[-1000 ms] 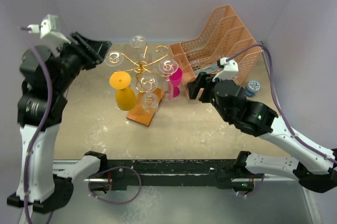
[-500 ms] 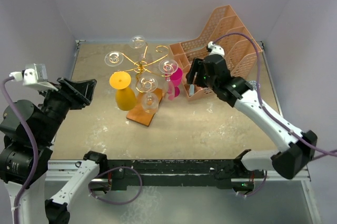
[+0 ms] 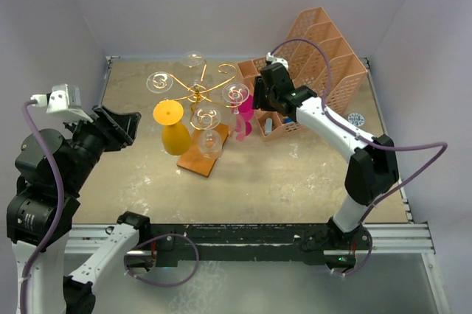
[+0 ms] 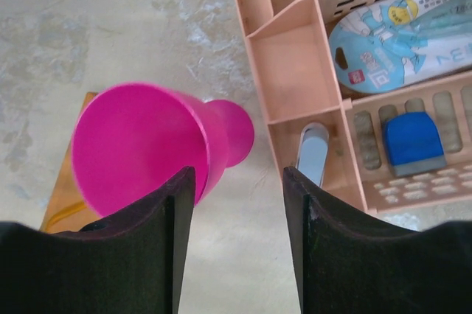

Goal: Place the wine glass upside down on the wine glass rack

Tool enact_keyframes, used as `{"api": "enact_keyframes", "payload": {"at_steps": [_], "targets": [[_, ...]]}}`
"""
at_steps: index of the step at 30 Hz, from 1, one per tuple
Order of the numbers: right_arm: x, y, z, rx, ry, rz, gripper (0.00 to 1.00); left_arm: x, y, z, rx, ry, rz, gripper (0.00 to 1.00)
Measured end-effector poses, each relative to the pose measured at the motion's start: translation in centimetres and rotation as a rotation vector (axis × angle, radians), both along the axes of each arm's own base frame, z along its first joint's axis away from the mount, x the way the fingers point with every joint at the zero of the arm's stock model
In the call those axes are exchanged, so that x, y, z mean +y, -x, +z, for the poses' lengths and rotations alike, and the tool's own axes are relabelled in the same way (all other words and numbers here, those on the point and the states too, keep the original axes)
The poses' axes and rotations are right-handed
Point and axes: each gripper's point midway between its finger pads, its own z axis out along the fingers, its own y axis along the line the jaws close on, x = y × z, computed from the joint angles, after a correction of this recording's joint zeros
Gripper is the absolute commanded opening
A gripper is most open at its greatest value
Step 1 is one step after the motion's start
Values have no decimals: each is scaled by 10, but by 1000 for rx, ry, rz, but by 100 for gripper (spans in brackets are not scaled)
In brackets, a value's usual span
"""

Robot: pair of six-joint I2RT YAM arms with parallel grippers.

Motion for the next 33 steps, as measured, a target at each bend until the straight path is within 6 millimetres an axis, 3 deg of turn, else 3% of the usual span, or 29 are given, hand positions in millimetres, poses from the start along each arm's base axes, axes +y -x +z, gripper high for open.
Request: {"api": "enact_keyframes", "payload": {"at_steps": [4, 7, 14, 19, 24, 29, 33], "targets": [[1, -17, -12, 4, 29, 12, 42, -2, -8, -4, 25, -6, 0, 52], [6, -25, -21, 14, 49, 37, 28, -3, -14, -6, 42, -12, 2, 56], [10, -25, -30, 33, 81, 94, 2, 2, -24, 10, 31, -20, 52, 69], [8, -21, -29, 40, 96, 117, 0, 4, -23, 19, 13, -19, 64, 69], [2, -9, -7, -1, 70, 120, 0, -2, -21, 20, 12, -17, 24, 68], [-25, 22, 41, -115, 18, 66, 0, -21, -18, 22, 9, 4, -82, 69], [-49, 42, 63, -190, -8, -7, 0, -46, -22, 30, 12, 68, -191, 56]]}}
